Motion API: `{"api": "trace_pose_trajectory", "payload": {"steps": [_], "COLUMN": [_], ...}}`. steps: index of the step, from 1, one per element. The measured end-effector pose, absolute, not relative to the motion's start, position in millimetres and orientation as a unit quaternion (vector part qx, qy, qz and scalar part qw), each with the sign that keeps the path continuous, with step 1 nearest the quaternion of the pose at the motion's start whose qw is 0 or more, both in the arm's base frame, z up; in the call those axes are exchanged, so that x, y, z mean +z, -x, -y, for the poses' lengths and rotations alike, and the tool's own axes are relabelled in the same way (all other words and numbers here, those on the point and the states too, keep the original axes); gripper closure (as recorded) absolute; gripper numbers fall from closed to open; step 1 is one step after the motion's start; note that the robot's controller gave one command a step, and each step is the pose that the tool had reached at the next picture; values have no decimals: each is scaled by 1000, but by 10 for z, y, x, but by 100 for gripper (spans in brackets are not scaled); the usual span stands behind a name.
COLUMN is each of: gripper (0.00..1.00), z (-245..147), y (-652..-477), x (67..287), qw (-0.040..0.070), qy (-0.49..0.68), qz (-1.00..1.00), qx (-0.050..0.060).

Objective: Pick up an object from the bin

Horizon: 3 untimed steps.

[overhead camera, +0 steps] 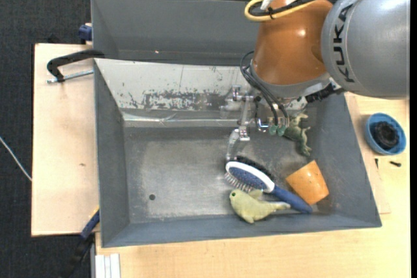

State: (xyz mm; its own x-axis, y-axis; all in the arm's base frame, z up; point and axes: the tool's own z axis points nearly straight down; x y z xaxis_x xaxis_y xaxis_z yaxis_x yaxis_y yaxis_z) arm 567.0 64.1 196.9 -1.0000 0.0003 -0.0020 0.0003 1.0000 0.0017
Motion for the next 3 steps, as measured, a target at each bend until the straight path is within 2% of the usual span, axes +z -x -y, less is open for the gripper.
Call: {"api": "trace_pose_trajectory", "payload": {"steps": [1, 2, 3], "gripper": [0, 0, 0], "z": [-320, 333, 749], "y": [-5685, -5465, -5044], "x": [892, 725, 814], "qw": [-1, 4, 1], "qy": [82, 99, 150], "qz": [-997, -995, -989], "qx": [1, 2, 0]}}
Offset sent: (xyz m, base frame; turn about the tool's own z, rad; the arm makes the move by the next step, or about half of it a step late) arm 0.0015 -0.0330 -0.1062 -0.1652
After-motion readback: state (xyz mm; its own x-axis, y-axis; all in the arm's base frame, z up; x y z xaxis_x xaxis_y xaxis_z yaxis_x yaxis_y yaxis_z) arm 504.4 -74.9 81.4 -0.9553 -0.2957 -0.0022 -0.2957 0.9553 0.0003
